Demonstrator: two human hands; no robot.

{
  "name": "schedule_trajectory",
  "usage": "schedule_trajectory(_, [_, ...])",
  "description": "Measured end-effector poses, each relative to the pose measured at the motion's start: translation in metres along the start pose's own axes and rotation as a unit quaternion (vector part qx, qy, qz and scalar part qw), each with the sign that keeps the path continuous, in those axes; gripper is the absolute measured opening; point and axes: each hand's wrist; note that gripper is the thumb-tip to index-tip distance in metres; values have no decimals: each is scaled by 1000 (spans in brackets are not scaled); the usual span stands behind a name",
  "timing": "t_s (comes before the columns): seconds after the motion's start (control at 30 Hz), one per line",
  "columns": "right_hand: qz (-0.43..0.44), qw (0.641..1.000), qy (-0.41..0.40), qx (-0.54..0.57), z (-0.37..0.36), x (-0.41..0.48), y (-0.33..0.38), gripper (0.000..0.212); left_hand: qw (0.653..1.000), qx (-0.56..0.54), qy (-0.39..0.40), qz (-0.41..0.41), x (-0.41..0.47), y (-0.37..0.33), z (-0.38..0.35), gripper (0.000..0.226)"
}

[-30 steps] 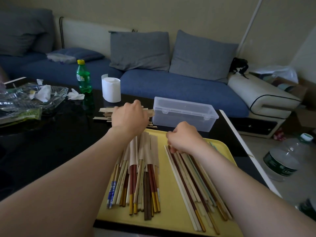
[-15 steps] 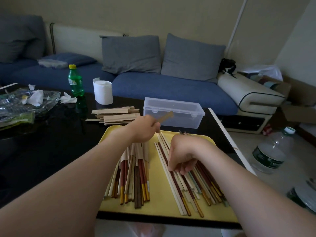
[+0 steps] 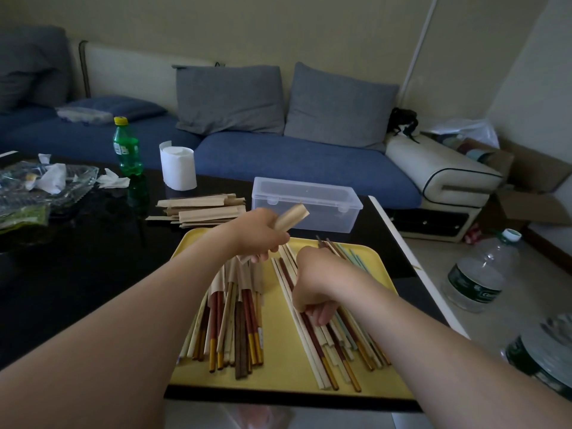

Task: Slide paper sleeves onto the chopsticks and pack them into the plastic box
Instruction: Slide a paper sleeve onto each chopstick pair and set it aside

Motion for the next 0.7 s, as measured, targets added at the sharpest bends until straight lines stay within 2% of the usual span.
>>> schedule_trajectory(0.2, [-2,999,-16,-32,-2,-1,11,59,1000,20,-2,5,6,2,-4,29])
schedule_trajectory(0.27, [-5,999,-11,-51,-2,0,14,53,999,41,-12,0,6,1,-3,33])
schedule_trajectory(0.4, [-7,999,4,-47,-1,1,18,25,999,49,-20,5,5,0,-3,36])
schedule_trajectory(0.5, [-18,999,14,-35,2,3,15,25,997,66,-24,-8,7,2,-3,39])
schedule_trajectory(0.63, [-48,994,87,-53,6,5,11,19,997,71,-21,-10,11,7,-5,34])
schedule_trajectory(0.7, [-54,993,95,-43,4,5,11,20,998,65,-10,-1,12,8,-6,31])
Point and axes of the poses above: each hand's wrist, its own x-axis towards the middle knuckle, its own z-axis out of the back of the hand, y = z × x, and after that the axes turned 14 degrees about -y, right-handed
